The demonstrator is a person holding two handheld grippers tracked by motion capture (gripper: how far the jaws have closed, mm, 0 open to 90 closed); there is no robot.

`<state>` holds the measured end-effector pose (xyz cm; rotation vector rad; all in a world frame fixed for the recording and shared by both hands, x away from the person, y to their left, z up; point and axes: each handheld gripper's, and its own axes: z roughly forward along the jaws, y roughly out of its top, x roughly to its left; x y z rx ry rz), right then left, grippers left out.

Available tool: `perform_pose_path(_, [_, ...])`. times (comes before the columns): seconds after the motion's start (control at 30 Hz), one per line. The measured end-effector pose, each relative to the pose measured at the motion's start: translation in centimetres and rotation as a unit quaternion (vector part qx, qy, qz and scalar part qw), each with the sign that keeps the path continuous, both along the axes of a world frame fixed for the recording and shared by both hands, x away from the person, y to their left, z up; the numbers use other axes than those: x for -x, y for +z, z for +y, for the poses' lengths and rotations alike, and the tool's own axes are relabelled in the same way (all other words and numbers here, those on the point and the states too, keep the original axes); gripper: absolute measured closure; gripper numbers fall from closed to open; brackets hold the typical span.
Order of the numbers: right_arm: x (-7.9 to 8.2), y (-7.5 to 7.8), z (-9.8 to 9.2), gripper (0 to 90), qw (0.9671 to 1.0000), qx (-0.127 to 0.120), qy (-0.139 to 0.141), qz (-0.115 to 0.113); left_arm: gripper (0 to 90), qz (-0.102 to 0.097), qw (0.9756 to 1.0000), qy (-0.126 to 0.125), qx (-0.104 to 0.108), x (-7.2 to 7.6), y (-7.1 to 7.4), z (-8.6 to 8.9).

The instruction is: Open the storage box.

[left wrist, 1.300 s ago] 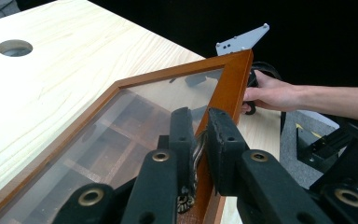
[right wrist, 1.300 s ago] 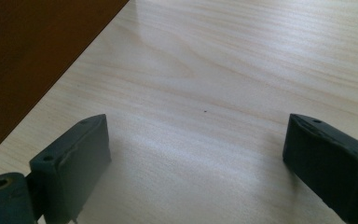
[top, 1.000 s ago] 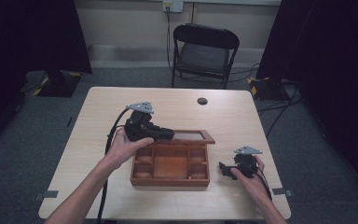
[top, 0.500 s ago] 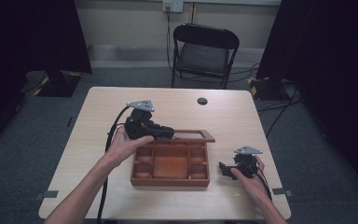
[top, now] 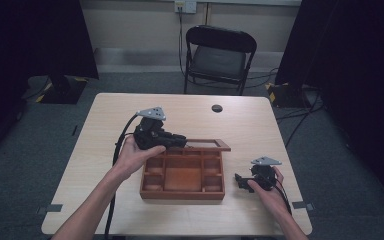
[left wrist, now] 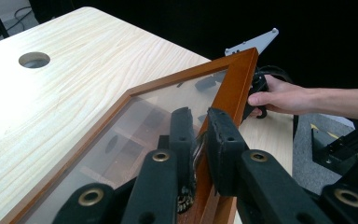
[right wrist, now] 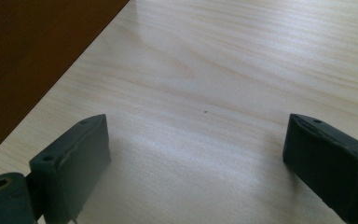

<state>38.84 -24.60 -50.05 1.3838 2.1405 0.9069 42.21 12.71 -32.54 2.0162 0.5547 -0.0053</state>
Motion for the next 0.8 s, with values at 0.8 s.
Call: perform_pose_path(0.8, [0.0,0.0,0.02,6.6,1.0,0.0,-0.001,0.0,82.2,-0.012,0.9997,0.02,0.008,-0.81,0.94,0.03])
